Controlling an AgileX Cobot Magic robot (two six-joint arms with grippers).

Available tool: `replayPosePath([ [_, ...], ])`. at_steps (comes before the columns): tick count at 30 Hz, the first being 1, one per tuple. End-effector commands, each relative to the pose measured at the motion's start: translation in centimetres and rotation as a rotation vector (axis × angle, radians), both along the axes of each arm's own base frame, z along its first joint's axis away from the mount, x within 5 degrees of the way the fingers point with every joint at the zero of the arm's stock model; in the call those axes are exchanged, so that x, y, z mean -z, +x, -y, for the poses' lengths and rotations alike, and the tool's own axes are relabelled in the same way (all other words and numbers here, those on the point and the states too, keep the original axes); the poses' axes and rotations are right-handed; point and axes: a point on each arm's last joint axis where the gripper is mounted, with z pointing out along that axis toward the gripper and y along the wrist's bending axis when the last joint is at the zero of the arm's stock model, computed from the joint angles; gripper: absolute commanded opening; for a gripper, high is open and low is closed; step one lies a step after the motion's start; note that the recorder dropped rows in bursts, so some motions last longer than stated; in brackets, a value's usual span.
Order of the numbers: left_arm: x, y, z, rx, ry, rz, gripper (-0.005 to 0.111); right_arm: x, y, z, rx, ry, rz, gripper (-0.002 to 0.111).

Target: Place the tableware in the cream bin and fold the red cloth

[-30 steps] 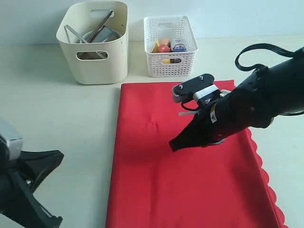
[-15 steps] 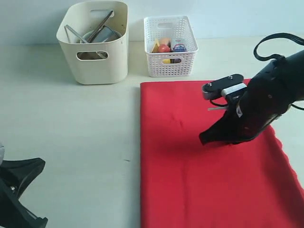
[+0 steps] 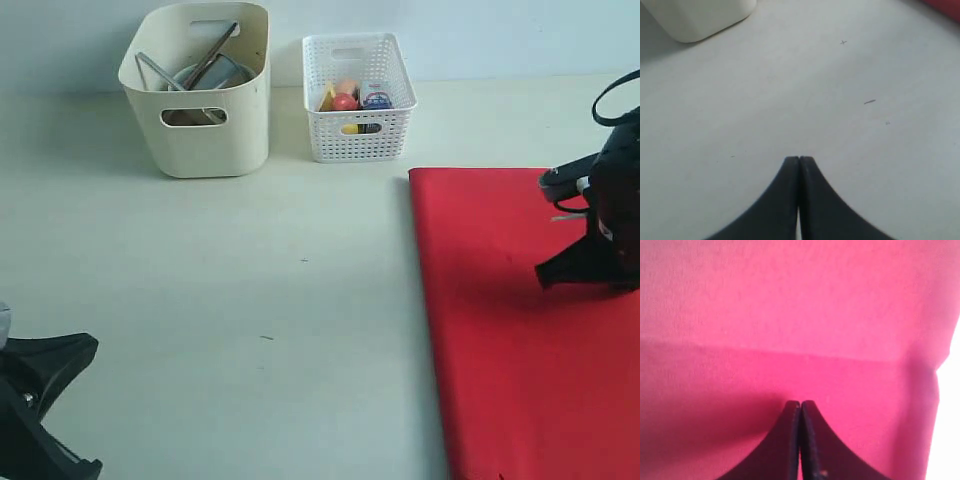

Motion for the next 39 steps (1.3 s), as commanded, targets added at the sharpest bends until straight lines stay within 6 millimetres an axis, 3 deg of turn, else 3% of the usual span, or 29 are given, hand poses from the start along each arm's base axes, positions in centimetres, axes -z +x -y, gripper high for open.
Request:
replayPosePath([
  [1, 0.0, 0.0, -0.1, 0.002, -0.007, 0.006, 0.002, -2.0, 0.7, -0.3, 0.031, 0.038, 0.034, 0.000],
  [9, 0.0, -0.1, 0.0, 0.014, -0.009, 0.003, 0.002, -5.6, -1.0, -0.6, 0.116, 0.155, 0.043, 0.000],
  [13, 0.0, -0.1, 0.0, 0.023, -0.012, -0.005, 0.002, -4.5, -2.0, -2.0, 0.106, 0.307, -0.082, 0.000],
  [17, 0.2, -0.4, 0.3, 0.061, -0.023, -0.030, 0.002, -1.0, -1.5, -2.9, -0.003, 0.372, -0.094, 0.000],
  [24, 0.3, -0.7, 0.6, 0.098, -0.032, -0.055, 0.002, 2.5, 3.9, -4.3, -0.079, 0.284, -0.124, 0.000],
  [30, 0.3, -0.7, 0.6, 0.099, -0.030, -0.054, 0.002, 1.3, 9.2, -5.1, -0.184, 0.167, -0.004, 0.000],
  [34, 0.6, -0.7, 0.3, 0.093, -0.015, -0.053, 0.002, 0.2, 10.2, -5.4, -0.145, 0.183, 0.040, 0.000],
  [39, 1.0, -0.7, 0.0, 0.083, -0.011, -0.064, 0.002, -2.8, 9.4, -4.6, -0.113, 0.137, 0.032, 0.000],
])
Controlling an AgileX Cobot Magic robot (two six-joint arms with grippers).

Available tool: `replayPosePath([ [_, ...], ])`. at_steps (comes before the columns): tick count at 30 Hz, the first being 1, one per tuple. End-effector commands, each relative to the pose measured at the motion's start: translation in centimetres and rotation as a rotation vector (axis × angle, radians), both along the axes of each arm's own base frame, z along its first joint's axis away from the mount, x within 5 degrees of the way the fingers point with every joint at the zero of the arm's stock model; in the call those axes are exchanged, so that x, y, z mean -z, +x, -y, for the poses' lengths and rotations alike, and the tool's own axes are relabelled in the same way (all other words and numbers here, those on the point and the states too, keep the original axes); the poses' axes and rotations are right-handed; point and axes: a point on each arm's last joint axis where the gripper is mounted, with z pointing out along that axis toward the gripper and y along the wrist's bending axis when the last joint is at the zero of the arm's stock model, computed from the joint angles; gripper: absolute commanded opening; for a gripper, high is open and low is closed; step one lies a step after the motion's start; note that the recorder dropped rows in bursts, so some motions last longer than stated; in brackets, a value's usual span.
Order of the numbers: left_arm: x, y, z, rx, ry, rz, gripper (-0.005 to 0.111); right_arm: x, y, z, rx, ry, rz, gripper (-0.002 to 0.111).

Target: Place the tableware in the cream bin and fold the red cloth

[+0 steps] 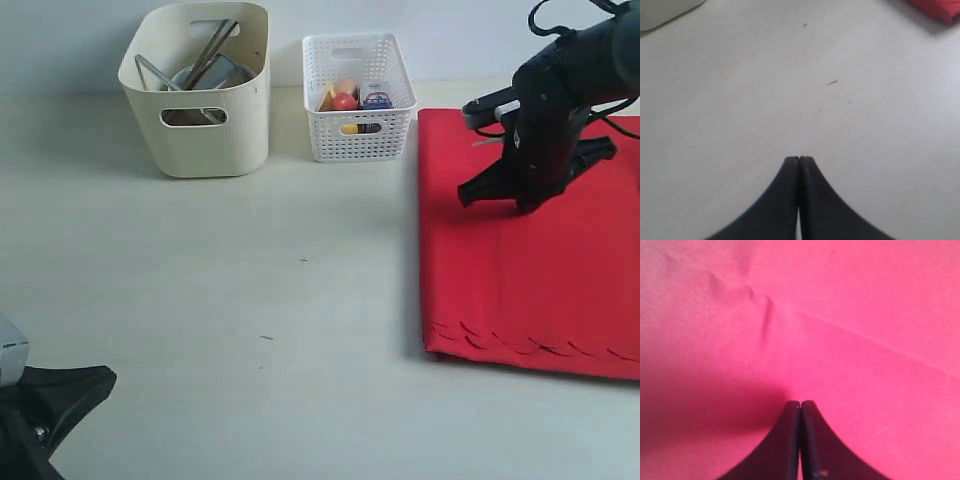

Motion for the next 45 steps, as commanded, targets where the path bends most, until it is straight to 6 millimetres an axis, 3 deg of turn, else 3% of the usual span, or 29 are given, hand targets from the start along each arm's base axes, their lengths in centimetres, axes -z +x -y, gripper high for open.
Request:
replayPosePath([
  [1, 0.1, 0.1, -0.3, -0.017, -0.004, 0.002, 0.002, -3.3, -0.6, 0.8, 0.040, -0.040, 0.009, 0.000],
  [5, 0.1, 0.1, -0.3, -0.017, -0.004, 0.002, 0.002, -4.0, -1.0, 1.8, 0.088, -0.035, 0.014, 0.000],
  [11, 0.1, 0.1, -0.3, -0.013, -0.004, 0.006, 0.002, -0.2, -1.5, 4.4, 0.172, 0.054, 0.031, 0.000],
  [15, 0.1, 0.1, -0.3, -0.012, -0.003, 0.008, 0.002, 2.1, -1.2, 4.8, 0.164, 0.066, 0.021, 0.000],
  [18, 0.1, 0.1, -0.3, -0.012, -0.003, 0.008, 0.002, 2.7, -0.1, 4.6, 0.141, 0.058, 0.036, 0.000],
  [34, 0.4, -0.1, -0.5, -0.004, 0.005, -0.004, 0.002, 2.3, 8.4, 1.5, 0.087, 0.212, 0.219, 0.000],
  [39, 0.4, -0.1, -0.5, -0.004, 0.005, -0.004, 0.002, 2.0, 9.6, 1.1, 0.112, 0.234, 0.238, 0.000],
  [45, 0.4, -0.1, -0.5, -0.003, 0.006, -0.003, 0.002, 0.4, 9.5, 0.9, 0.176, 0.291, 0.231, 0.000],
])
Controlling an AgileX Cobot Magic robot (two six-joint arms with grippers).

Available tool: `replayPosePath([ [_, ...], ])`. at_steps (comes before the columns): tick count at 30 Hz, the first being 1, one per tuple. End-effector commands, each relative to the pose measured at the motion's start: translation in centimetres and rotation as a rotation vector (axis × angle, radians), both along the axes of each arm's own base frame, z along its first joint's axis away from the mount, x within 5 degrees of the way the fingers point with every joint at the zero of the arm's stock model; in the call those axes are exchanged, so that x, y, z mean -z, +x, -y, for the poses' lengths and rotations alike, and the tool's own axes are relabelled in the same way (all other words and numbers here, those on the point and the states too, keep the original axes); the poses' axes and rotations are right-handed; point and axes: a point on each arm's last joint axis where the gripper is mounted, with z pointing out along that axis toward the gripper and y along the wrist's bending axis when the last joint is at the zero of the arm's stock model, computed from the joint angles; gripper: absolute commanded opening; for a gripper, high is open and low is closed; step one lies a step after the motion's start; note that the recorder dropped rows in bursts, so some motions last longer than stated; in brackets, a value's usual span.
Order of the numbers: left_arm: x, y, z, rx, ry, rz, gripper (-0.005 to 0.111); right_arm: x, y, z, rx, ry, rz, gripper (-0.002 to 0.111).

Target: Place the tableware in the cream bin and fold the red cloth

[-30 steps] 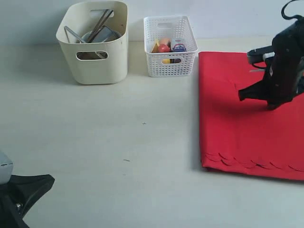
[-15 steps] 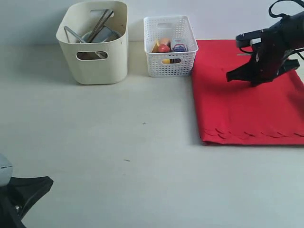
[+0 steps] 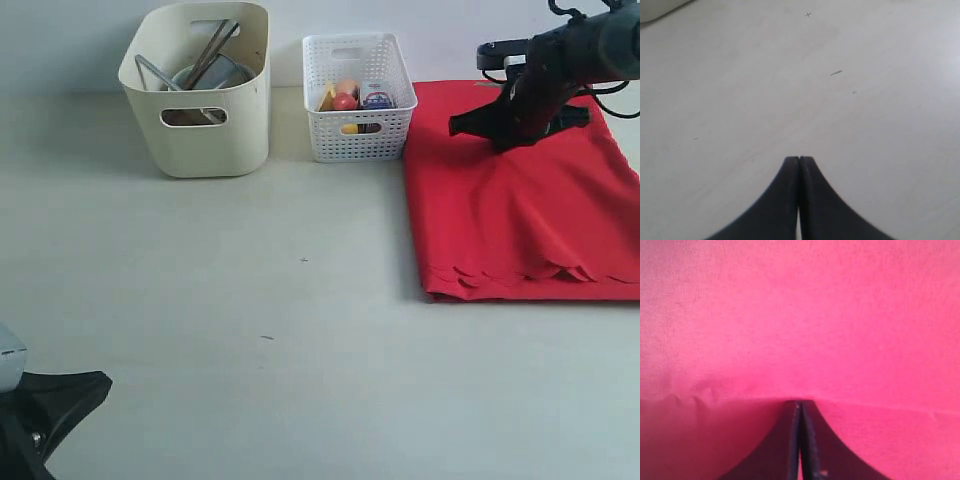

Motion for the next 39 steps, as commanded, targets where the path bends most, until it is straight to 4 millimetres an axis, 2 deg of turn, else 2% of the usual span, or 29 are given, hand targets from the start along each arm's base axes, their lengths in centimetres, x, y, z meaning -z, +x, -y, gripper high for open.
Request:
replayPosePath([
  [1, 0.0, 0.0, -0.1, -0.001, -0.008, 0.003, 0.002, -1.9, -0.2, -0.1, 0.034, 0.035, -0.014, 0.000],
  [9, -0.1, 0.0, -0.1, -0.004, -0.007, 0.006, 0.002, -4.4, -3.3, 0.5, -0.037, -0.035, -0.226, 0.000],
  [14, -0.1, 0.0, -0.1, -0.004, -0.007, 0.006, 0.002, -3.4, -4.5, 0.6, -0.058, -0.019, -0.254, 0.000],
  [20, -0.1, 0.0, -0.1, -0.004, -0.007, 0.006, 0.002, -0.3, -3.9, 0.3, -0.098, -0.012, -0.215, 0.000],
  [27, -0.1, 0.0, -0.1, -0.004, -0.007, 0.006, 0.002, 0.3, -1.9, -0.3, -0.118, 0.004, -0.107, 0.000],
  [33, -0.1, 0.0, -0.1, -0.004, -0.007, 0.006, 0.002, -1.9, -1.5, -0.3, -0.098, 0.007, -0.116, 0.000],
  [39, -0.3, 0.2, 0.0, 0.024, 0.003, 0.047, 0.002, -7.1, -3.1, 0.2, -0.092, 0.000, -0.124, 0.000],
])
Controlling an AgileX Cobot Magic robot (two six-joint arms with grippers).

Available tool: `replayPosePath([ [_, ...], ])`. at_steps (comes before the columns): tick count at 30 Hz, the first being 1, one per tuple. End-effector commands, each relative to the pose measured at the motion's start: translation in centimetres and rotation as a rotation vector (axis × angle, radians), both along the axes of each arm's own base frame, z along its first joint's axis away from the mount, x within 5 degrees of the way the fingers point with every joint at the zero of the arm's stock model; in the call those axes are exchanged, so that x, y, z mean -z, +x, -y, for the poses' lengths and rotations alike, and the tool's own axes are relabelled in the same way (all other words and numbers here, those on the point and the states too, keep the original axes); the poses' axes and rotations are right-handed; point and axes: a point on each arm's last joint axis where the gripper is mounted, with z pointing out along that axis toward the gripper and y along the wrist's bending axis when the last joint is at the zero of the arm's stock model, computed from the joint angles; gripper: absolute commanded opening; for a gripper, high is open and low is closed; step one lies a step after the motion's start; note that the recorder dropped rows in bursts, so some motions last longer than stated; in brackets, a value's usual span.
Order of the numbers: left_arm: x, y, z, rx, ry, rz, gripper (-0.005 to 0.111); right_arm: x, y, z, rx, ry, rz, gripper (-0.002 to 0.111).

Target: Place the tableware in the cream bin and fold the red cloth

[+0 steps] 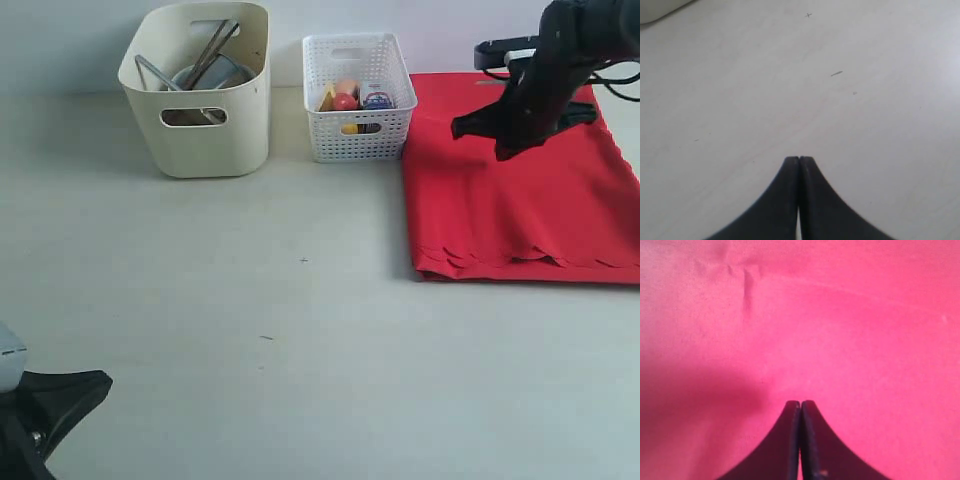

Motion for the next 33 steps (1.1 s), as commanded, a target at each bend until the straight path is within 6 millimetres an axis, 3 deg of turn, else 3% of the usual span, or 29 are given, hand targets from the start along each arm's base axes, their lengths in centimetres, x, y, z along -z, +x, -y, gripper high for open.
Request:
replayPosePath([
  [1, -0.2, 0.1, 0.0, 0.020, 0.002, 0.043, 0.002, -4.8, -1.5, 0.4, -0.001, 0.000, 0.015, 0.000],
  [7, 0.0, 0.0, -0.1, -0.067, -0.075, -0.042, 0.002, -6.6, -4.8, 1.2, 0.003, 0.008, 0.031, 0.000],
  [26, 0.0, 0.0, -0.2, -0.078, -0.076, -0.055, 0.002, -9.7, -17.5, 3.9, 0.172, 0.338, 0.520, 0.000],
  [33, 0.0, 0.0, -0.2, -0.078, -0.076, -0.055, 0.002, -11.2, -20.8, 4.8, 0.167, 0.364, 0.611, 0.000],
])
